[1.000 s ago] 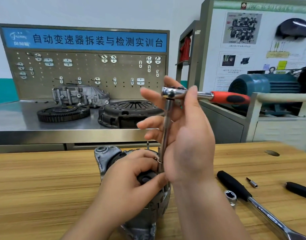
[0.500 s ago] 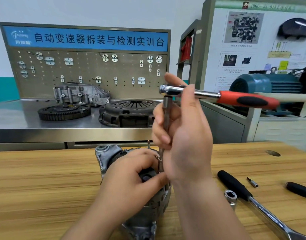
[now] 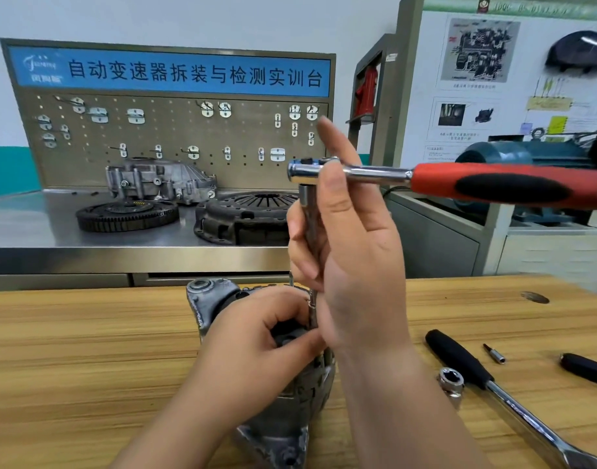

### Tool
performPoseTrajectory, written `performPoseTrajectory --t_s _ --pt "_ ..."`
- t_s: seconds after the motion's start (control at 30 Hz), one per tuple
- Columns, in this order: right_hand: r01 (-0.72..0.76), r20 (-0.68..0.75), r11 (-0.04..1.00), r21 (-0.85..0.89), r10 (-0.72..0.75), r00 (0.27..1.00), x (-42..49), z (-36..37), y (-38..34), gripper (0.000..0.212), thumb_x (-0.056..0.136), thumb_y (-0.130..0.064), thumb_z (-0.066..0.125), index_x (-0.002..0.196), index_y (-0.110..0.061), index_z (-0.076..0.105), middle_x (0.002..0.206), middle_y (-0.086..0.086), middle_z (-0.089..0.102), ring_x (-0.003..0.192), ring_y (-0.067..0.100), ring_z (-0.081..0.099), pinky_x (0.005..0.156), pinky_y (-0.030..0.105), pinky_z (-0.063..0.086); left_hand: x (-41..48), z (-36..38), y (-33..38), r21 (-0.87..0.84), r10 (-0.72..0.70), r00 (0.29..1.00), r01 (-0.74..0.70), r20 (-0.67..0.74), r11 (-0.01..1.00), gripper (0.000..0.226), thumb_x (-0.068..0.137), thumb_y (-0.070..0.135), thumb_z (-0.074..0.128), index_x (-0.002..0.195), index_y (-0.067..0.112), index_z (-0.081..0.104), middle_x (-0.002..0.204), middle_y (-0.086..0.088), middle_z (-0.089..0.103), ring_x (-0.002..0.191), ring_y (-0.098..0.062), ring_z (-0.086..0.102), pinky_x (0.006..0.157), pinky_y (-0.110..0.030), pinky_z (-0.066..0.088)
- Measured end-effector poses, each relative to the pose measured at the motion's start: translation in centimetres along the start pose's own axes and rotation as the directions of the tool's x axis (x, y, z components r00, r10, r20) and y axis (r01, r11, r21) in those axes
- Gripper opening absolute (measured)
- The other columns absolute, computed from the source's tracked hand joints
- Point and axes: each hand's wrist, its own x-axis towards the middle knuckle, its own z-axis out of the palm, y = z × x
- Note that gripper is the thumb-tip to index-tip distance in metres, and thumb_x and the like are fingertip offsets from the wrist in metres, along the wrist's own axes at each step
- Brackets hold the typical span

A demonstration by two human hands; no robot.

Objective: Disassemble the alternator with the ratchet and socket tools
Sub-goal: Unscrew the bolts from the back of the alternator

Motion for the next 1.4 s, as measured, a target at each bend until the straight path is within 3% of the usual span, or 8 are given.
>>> performPoseTrajectory --t_s 0.23,0.4,0.5,0.6,0.87,0.97,1.17,1.4 --pt "-0.178 -0.123 0.982 0.054 0.184 0.975 0.3 -1.0 -0.2 0.054 0.081 -0.056 0.041 0.094 -0.006 0.055 0.053 0.000 0.049 0.036 0.011 0.032 0.038 0.020 0.019 -0.1 0.1 -0.3 -0.026 -0.009 1.000 0.009 -0.023 1.000 0.041 0.065 0.051 0.059 0.069 0.011 0.068 0.084 0.010 0.067 0.086 -0.011 0.064 0.073 -0.037 0.051" --pt "-0.047 -0.112 0.999 0.002 0.047 0.993 0.0 0.0 0.0 0.022 0.090 -0.041 0.055 0.106 -0.038 0.070 0.064 -0.005 0.052 0.050 0.010 0.047 0.039 0.020 0.034 0.0 -0.2 -0.4 -0.042 -0.022 1.000 0.022 0.012 0.999 0.038 0.065 0.045 0.066 0.067 0.007 0.070 0.088 0.013 0.068 0.087 -0.007 0.065 0.073 -0.027 0.050" --pt "0.086 -0.094 0.984 -0.156 -0.101 0.990 0.0 -0.2 -0.2 0.023 0.091 -0.025 0.058 0.107 -0.035 0.071 0.075 -0.013 0.060 0.071 0.012 0.056 0.051 0.021 0.047 0.1 -0.1 -0.2 0.028 -0.026 1.000 0.026 -0.013 0.999 0.032 0.074 0.042 0.069 0.070 0.010 0.072 0.083 0.017 0.067 0.085 -0.002 0.062 0.072 -0.022 0.048" --pt "0.113 -0.036 0.919 -0.378 -0.136 0.990 -0.1 -0.3 -0.6 0.018 0.094 -0.030 0.053 0.100 -0.030 0.070 0.100 -0.015 0.065 0.092 0.017 0.064 0.069 0.028 0.055 0.0 0.1 -0.2 0.074 -0.029 0.999 0.030 -0.017 0.997 0.031 0.071 0.041 0.067 0.077 0.012 0.073 0.085 0.017 0.067 0.087 0.000 0.060 0.075 -0.027 0.050" --pt "-0.040 -0.115 0.999 0.002 0.040 0.993 0.0 -0.4 -0.7 0.030 0.099 -0.038 0.038 0.118 -0.023 0.056 0.109 0.003 0.073 0.060 0.019 0.068 0.052 0.024 0.053 -0.3 -0.1 -0.2 -0.023 -0.018 1.000 0.019 0.013 1.000 0.036 0.069 0.054 0.057 0.076 0.023 0.074 0.096 0.016 0.067 0.097 -0.005 0.062 0.081 -0.032 0.051" --pt "-0.058 -0.142 0.998 -0.026 0.053 0.988 0.0 -0.3 -0.5 0.030 0.099 -0.042 0.038 0.121 -0.030 0.055 0.113 0.002 0.071 0.061 0.019 0.069 0.051 0.024 0.053 -0.2 0.0 -0.3 -0.009 -0.036 0.999 0.036 0.006 0.999 0.037 0.068 0.053 0.060 0.073 0.019 0.074 0.094 0.015 0.067 0.095 -0.006 0.063 0.080 -0.034 0.050" --pt "0.137 -0.077 0.951 -0.278 -0.164 0.983 -0.1 0.1 -0.5 0.026 0.093 -0.023 0.054 0.114 -0.037 0.063 0.117 -0.014 0.067 0.089 0.014 0.069 0.061 0.021 0.053 -0.1 0.2 -0.2 0.048 -0.061 0.998 0.062 -0.010 0.997 0.031 0.070 0.043 0.062 0.080 0.016 0.074 0.089 0.018 0.068 0.091 -0.002 0.062 0.078 -0.034 0.051" --pt "-0.041 -0.107 0.996 -0.081 0.033 0.994 0.0 -0.2 -0.3 0.033 0.094 -0.043 0.039 0.118 -0.034 0.060 0.115 -0.003 0.071 0.068 0.018 0.071 0.061 0.024 0.056 -0.2 0.1 -0.3 0.006 -0.027 1.000 0.027 0.016 1.000 0.045 0.070 0.054 0.054 0.081 0.016 0.074 0.096 0.015 0.068 0.097 -0.006 0.062 0.081 -0.035 0.051"
